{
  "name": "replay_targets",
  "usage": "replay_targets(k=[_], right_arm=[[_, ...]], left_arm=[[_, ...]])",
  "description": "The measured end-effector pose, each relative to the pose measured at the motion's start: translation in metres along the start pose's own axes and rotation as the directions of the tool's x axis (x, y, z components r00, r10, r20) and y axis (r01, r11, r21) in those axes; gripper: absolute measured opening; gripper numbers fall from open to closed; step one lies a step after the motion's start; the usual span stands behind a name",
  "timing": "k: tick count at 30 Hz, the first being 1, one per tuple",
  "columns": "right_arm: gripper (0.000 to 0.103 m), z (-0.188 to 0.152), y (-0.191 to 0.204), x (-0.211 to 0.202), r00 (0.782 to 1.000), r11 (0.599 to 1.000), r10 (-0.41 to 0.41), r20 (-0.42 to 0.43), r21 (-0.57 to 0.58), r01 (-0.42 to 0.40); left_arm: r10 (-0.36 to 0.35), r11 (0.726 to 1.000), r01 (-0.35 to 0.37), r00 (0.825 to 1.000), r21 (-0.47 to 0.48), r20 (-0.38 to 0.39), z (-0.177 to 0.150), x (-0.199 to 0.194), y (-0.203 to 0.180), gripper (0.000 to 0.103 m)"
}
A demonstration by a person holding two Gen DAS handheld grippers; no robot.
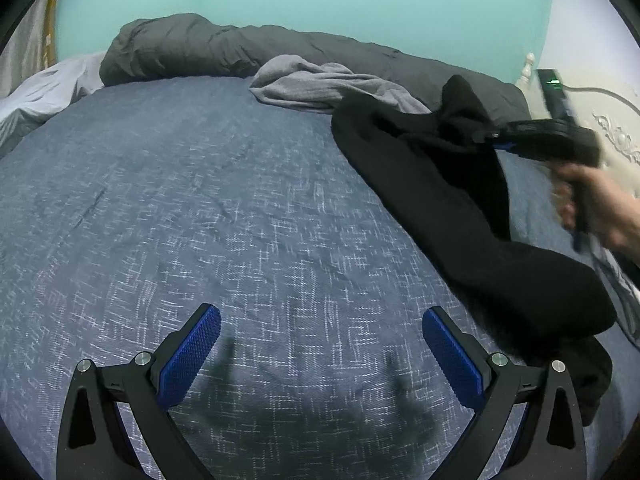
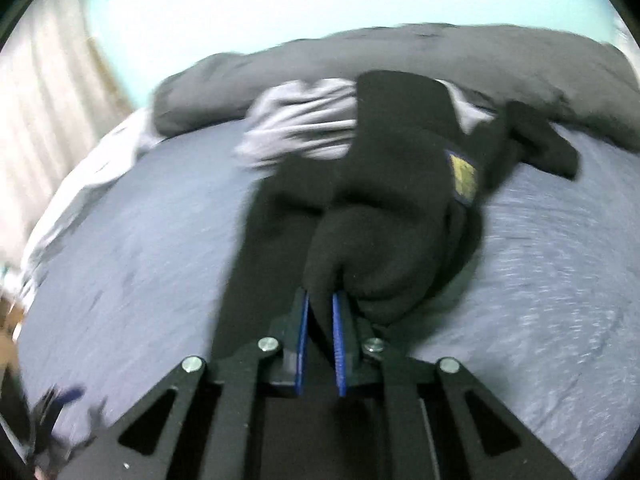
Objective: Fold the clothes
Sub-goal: 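Grasp the hoodie near the yellow patch with the right tool and lift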
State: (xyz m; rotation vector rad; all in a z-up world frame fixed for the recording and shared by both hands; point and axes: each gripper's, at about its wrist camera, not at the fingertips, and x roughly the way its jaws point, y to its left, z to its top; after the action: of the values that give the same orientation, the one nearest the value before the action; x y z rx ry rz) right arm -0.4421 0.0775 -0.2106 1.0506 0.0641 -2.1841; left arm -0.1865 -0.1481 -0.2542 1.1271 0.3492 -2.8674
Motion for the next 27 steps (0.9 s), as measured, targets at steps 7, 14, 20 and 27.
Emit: replay_targets(k=[7,14,20,27], right_arm=[[0.010,-0.044,0.078,-0.022,0.984,0.982,0.161,-0.082,-0.085,-0.168],[0.002,-0.097,0.117,-0.016,0.942,0.954,0.220,-0.254,-0.146,-0.262],[0.005,-0.088,0.106,-0.044,0.969,0.975,0.177,-0.171,-0.102,-0.197],[0.051,-0.059,0.074,-0.079,0.997,0.998,0.069,-0.018,0.012,-0.069]], left_arm=[[-0.002,1.000,0.002,1.000,-0.021,0.017,0.002,-0.008,0.008,0.103],[-0.006,0.998,0.008,1.000,-0.060,0.019,0.003,-0.009,0.018,0.103],[-0.005,0.997,0.006,1.000,-0.071,0.021,0.002,-0.011,0.024,0.103],[-0.007,0.998,0.009,1.000,-0.069,0.021,0.003,-0.011,0.025,0.103]])
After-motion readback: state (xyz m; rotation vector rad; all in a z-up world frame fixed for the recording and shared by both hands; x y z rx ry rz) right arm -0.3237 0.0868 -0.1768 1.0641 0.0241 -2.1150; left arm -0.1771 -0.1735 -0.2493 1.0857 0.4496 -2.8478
